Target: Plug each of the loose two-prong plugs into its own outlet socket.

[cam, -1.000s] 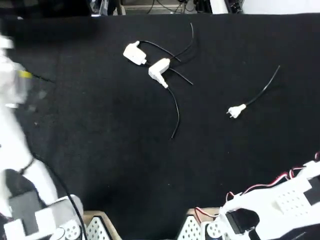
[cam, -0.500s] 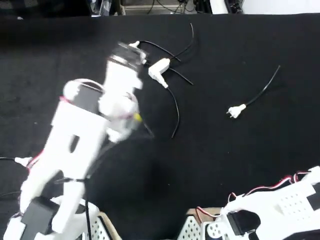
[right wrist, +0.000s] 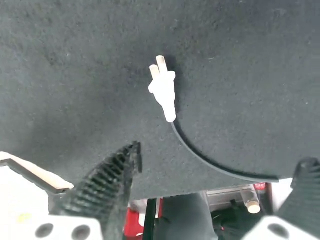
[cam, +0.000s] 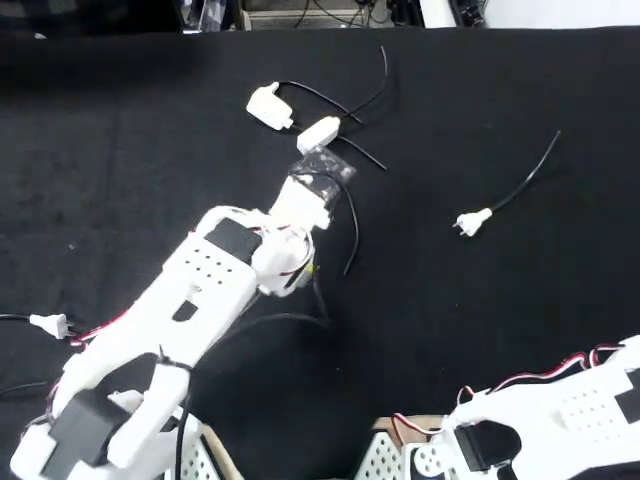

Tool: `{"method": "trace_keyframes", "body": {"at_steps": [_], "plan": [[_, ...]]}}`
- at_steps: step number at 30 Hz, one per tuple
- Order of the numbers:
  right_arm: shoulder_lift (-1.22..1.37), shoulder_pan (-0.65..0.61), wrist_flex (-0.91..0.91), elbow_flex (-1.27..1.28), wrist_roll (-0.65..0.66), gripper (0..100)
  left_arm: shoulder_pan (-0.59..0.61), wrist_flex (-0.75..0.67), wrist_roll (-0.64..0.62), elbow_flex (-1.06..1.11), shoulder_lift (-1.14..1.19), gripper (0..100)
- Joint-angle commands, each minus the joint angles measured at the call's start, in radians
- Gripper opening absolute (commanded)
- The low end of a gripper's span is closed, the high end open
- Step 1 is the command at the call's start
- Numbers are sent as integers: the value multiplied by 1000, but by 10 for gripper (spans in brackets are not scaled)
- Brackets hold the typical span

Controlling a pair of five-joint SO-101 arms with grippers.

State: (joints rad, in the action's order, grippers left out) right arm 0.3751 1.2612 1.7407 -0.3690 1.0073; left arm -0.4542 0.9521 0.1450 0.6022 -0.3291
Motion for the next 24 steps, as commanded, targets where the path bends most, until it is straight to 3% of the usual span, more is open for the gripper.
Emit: {"method": "trace_keyframes", "body": {"at_steps": [1,4,8,18,24], "plan": [[-42,17,2,-2,5,445,97,-244,-183,36,72,29],[-42,17,3,-2,5,445,133,-388,-373,93,126,29],[-42,17,3,-2,5,445,139,-430,-540,127,181,29],[-41,6,-3,58,3,445,289,-390,-760,54,328,29],[-41,6,-55,114,6,445,303,-351,-746,2,368,30]]}}
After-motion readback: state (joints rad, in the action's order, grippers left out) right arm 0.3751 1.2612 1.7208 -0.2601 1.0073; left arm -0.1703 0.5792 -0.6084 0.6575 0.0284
